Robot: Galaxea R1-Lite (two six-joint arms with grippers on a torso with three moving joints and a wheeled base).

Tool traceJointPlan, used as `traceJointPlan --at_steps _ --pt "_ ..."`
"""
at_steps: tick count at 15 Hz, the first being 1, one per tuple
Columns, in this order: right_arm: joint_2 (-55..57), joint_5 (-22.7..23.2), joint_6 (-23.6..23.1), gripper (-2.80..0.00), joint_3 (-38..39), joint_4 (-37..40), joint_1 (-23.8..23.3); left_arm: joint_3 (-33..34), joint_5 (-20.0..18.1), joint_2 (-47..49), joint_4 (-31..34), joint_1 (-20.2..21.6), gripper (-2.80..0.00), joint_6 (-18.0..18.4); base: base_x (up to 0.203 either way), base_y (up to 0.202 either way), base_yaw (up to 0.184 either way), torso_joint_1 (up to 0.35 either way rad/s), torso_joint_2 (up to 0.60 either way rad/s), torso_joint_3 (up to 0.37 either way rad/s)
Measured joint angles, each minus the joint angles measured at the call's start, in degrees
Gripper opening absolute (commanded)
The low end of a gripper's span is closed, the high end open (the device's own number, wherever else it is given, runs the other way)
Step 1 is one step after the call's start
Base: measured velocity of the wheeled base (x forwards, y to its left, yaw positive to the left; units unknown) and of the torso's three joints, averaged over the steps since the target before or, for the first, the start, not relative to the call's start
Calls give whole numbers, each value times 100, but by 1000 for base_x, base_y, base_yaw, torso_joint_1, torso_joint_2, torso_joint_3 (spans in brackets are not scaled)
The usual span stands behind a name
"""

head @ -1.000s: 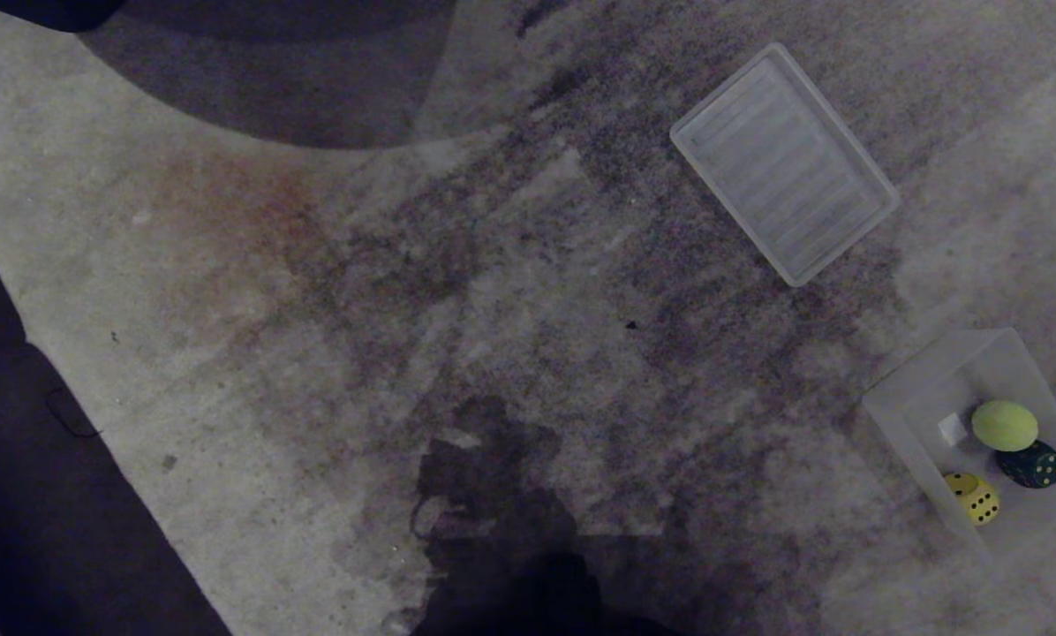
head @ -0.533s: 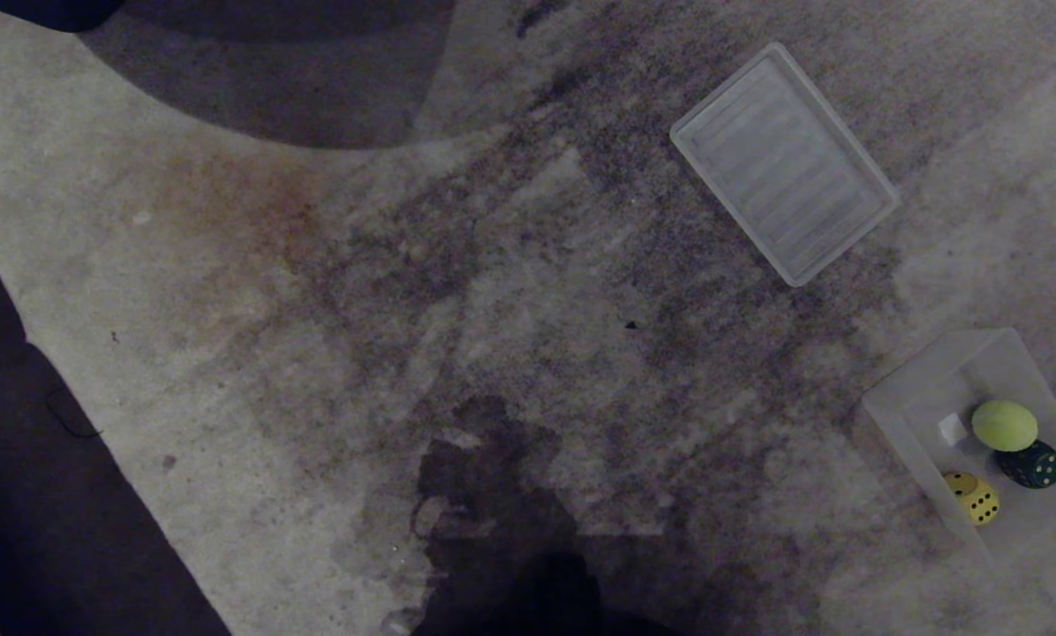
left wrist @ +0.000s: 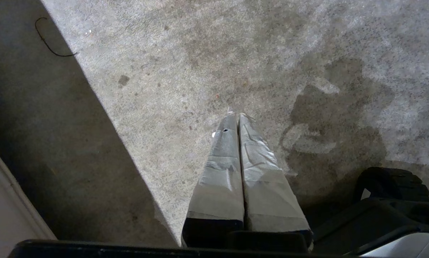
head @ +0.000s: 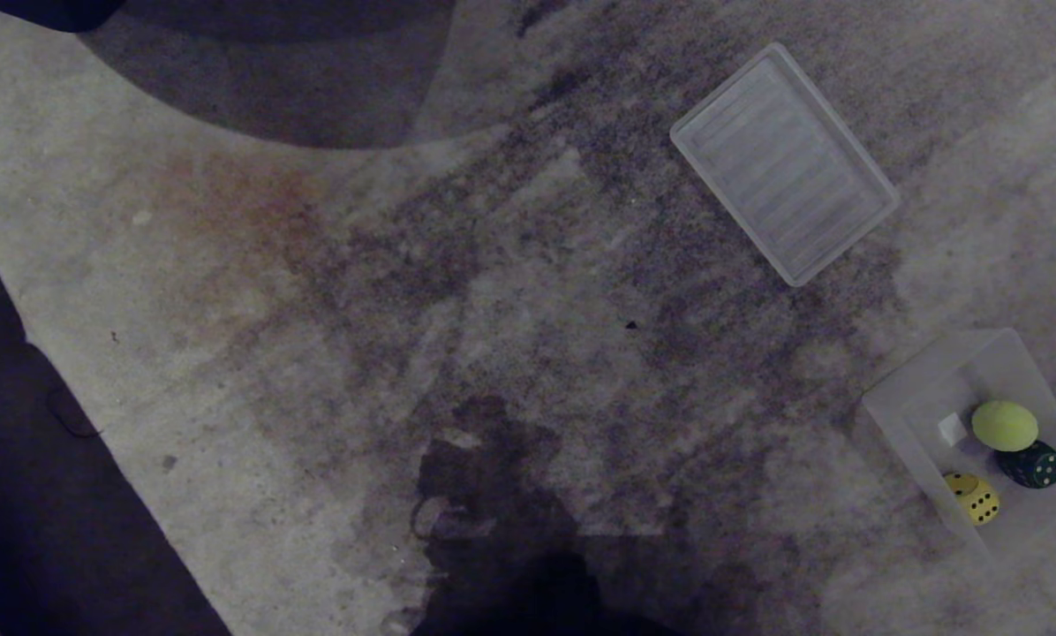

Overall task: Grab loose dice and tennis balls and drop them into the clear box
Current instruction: Put the toys in the box

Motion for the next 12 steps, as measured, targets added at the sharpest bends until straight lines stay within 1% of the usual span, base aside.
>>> traceJointPlan --at_steps 5,6,8,12 --pt "0 -6 11 -280 0 4 2 0 -2 0 0 -2 -280 -7 0 0 0 0 0 0" --pt "2 -5 11 -280 0 3 2 0 1 0 5 -2 -280 -9 1 0 -73 2 -2 6" --pt "5 -6 11 -280 0 11 2 0 0 0 0 -2 -280 -6 4 7 -130 6 3 6" --pt "5 -6 16 -280 0 4 2 0 6 0 0 -2 -280 -24 3 9 -165 3 3 3"
